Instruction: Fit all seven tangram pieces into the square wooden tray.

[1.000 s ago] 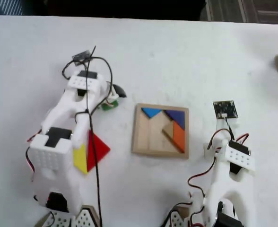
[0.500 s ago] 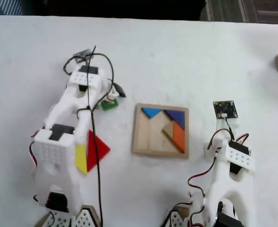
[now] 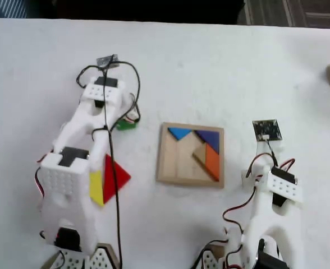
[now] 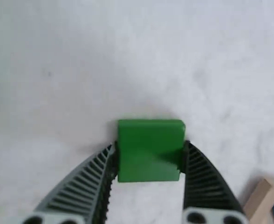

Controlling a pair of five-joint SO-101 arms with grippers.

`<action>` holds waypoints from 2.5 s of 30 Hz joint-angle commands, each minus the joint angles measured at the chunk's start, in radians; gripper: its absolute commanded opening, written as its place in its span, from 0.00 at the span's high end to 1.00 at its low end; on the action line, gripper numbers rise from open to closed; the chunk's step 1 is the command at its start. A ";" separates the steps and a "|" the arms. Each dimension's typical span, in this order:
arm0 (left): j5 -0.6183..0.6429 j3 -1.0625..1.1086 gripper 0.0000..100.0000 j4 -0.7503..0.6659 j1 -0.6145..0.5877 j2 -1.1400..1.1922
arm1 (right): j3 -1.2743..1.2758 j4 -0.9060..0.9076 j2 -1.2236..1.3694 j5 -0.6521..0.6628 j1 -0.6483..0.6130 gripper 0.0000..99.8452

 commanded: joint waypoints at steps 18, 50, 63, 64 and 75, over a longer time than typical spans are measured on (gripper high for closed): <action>-0.327 -0.009 0.97 0.249 -0.073 -0.289 | -0.008 0.013 -0.038 0.009 -0.008 0.98; -0.572 0.018 0.97 0.210 0.412 -0.404 | -0.008 0.012 -0.038 0.009 -0.008 0.98; -0.571 0.227 0.97 -0.120 0.499 -0.403 | -0.008 0.012 -0.038 0.009 -0.004 0.98; -0.571 0.241 0.97 -0.135 0.499 -0.403 | -0.008 0.012 -0.038 0.009 -0.004 0.98; -0.575 0.293 0.96 -0.193 0.499 -0.401 | -0.008 0.012 -0.038 0.009 -0.004 0.98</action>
